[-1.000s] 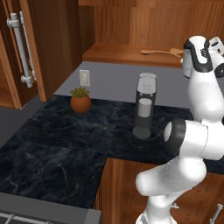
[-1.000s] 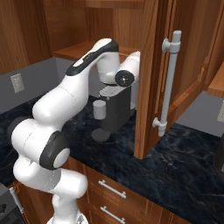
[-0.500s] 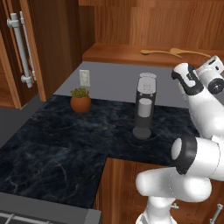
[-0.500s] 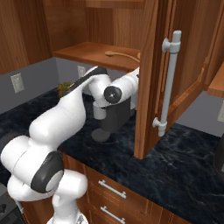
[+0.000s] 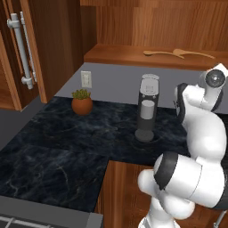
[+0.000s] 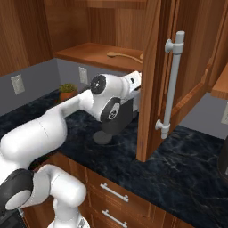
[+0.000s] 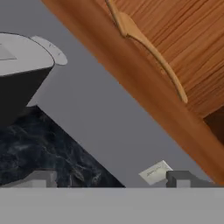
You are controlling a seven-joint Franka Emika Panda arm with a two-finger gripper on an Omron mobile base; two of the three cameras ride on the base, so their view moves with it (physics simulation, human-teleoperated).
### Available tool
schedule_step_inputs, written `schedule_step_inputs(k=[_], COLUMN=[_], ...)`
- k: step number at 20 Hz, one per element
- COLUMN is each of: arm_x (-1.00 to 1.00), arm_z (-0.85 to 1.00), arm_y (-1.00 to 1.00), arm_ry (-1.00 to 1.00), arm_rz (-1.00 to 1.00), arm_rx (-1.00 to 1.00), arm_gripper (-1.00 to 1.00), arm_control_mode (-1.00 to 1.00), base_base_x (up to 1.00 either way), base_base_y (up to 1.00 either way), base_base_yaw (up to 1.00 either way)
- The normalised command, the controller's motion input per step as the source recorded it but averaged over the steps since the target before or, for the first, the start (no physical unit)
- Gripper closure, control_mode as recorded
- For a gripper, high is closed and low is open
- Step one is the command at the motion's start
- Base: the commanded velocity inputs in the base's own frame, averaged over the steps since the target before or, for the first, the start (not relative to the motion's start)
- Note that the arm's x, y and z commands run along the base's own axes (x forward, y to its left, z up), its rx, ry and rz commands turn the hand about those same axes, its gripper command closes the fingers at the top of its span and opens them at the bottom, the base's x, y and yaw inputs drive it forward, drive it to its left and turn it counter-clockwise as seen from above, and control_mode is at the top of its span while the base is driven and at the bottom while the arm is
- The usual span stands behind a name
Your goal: Organize the utensils by type. Pick up the wooden spoons from the counter and place them in the open cabinet. Then pick up the metallic utensils from the counter and place them in the open drawer.
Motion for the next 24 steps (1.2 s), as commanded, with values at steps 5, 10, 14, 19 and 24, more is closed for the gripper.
schedule_step_inputs(k=[5, 10, 14, 19, 24], arm_x=[-0.63, -0.92, -1.00, -0.52, -0.26], arm_z=[0.44, -0.22, -0.89, -0.74, -0.23], arm_y=[0.12, 0.13, 0.24, 0.69, 0.64], arm_ry=[0.39, 0.03, -0.35, -0.17, 0.11], arm_rz=[-0.04, -0.08, -0.05, -0.11, -0.11], arm_rx=[0.20, 0.31, 0.32, 0.15, 0.00], arm_gripper=[-1.00, -1.00, -1.00, -1.00, -1.00], arm_control_mode=[-1.00, -1.00, -1.00, -1.00, -1.00], base_base_x=[0.00, 0.00, 0.00, 0.00, 0.00], base_base_y=[0.00, 0.00, 0.00, 0.00, 0.00], base_base_yaw=[0.00, 0.00, 0.00, 0.00, 0.00])
